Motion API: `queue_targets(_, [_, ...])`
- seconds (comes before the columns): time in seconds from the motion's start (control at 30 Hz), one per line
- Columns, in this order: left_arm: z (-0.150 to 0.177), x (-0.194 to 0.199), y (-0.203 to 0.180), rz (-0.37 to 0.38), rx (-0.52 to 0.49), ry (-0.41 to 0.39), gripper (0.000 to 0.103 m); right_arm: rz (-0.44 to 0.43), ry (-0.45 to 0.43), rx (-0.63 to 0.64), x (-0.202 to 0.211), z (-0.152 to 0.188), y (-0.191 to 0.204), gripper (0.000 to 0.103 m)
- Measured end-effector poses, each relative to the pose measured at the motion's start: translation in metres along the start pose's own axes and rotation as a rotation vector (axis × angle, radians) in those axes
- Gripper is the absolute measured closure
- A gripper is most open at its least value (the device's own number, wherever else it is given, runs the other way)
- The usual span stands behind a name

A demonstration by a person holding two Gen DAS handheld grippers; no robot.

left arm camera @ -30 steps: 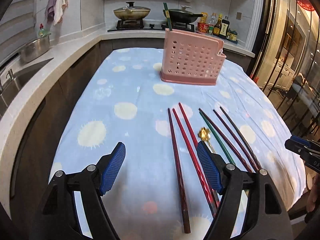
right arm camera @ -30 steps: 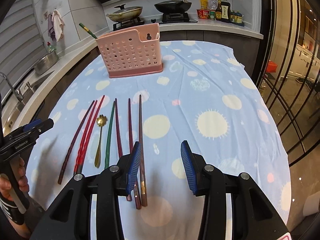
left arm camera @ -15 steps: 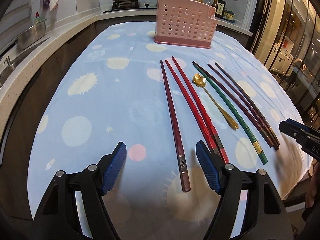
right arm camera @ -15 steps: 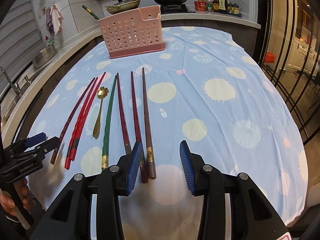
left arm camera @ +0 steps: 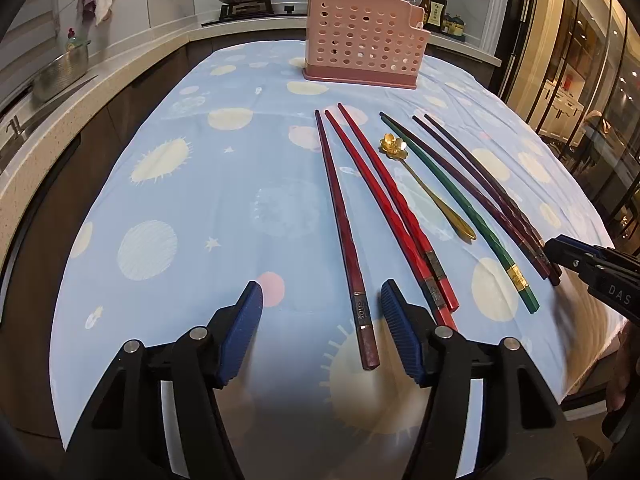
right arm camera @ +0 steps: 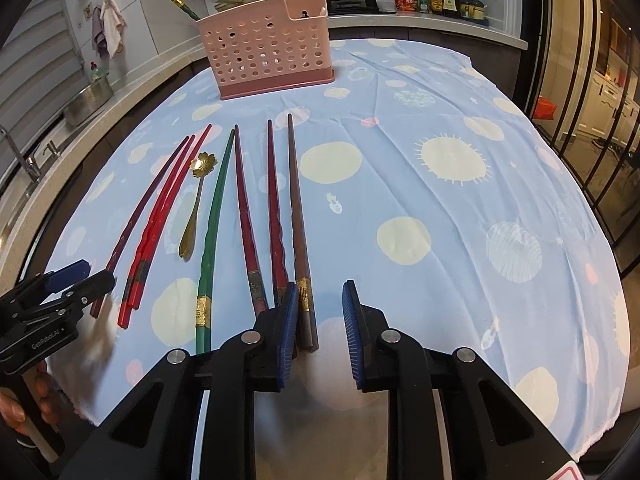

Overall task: Organize utensils
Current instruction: 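Grasp a dark red chopstick with the left gripper while the right grasps the brown one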

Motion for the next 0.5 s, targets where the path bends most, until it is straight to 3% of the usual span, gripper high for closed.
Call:
queue_targets(0.17, [0.0, -0.0005, -0.0002, 0.001, 0.0, 0.0, 0.046, -0.003, 0.009, 0.008, -0.0031, 0.0007, 0.0029, 0.083])
queue_targets(0.5, [-0.0011, -0.0003, -0.0037, 0.011, -0.008, -0.001, 0.061, -0.001, 0.008, 0.023, -0.006, 0.001, 0.0039, 0.085])
Point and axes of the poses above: each gripper's, at about its wrist camera, not at the fingertips, and x roughly against the way its jaws point, y to its left, z to its underside, the point moved 6 cm from there along -x, roughly the way its jaws point, and after that the axes turned 6 degrees about -x, right-handed, at the moved point
